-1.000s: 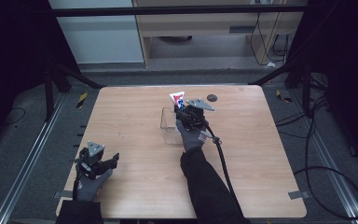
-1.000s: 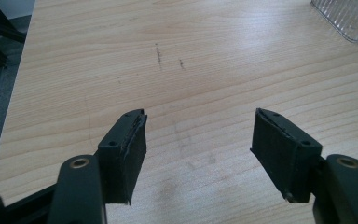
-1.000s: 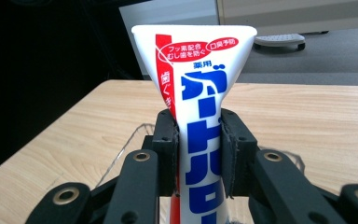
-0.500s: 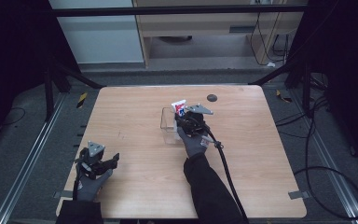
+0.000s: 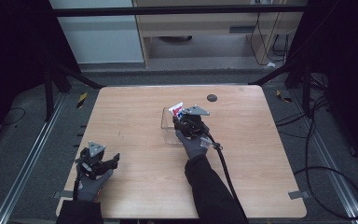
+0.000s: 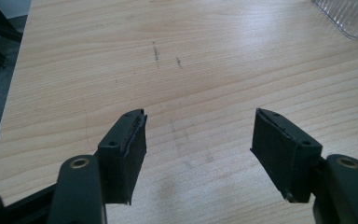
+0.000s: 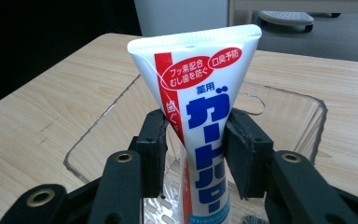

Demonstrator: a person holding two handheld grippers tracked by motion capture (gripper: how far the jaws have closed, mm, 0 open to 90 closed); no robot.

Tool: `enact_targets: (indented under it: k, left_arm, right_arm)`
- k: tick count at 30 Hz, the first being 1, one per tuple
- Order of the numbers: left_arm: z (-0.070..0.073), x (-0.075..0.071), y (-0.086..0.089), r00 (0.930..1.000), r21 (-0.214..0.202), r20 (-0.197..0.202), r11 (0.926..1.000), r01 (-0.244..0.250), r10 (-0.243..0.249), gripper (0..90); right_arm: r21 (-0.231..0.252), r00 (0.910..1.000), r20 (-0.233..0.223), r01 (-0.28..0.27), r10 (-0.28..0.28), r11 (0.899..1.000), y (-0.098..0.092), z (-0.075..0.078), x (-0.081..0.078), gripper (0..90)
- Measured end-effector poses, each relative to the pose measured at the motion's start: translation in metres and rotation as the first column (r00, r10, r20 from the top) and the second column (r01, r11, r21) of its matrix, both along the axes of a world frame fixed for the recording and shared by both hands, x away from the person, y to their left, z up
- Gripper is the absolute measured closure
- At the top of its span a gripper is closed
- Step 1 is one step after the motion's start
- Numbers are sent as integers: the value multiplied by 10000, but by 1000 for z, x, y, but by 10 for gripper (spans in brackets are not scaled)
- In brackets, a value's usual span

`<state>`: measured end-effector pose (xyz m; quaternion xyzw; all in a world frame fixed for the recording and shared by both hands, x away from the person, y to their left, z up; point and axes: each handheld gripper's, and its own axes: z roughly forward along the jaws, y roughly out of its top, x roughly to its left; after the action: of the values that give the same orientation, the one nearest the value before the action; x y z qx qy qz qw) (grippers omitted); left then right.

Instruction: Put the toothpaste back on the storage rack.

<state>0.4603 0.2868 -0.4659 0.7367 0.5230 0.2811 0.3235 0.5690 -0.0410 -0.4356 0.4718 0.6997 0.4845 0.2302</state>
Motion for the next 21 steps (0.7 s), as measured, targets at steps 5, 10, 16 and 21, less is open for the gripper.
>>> enact_targets:
  k: [5, 10, 16, 21]
  left_arm:
    - [0, 0, 0, 10000, 2, -14, 10000, 1, -1, 341]
    - [0, 0, 0, 10000, 9, -37, 10000, 16, -16, 341]
    - [-1, 0, 0, 10000, 10, -40, 10000, 19, -19, 340]
    - [-1, 0, -1, 10000, 17, -69, 10000, 19, -18, 338]
  right_arm:
    - [346, 9995, 295, 47, -57, 9994, -3, 6, -4, 528]
    - [593, 9984, 562, -86, 52, 9982, -9, 17, -12, 487]
    - [848, 9942, 1033, -398, 310, 9956, -26, 32, -29, 418]
    - [881, 9901, 1385, -359, 235, 9955, -47, 43, -44, 336]
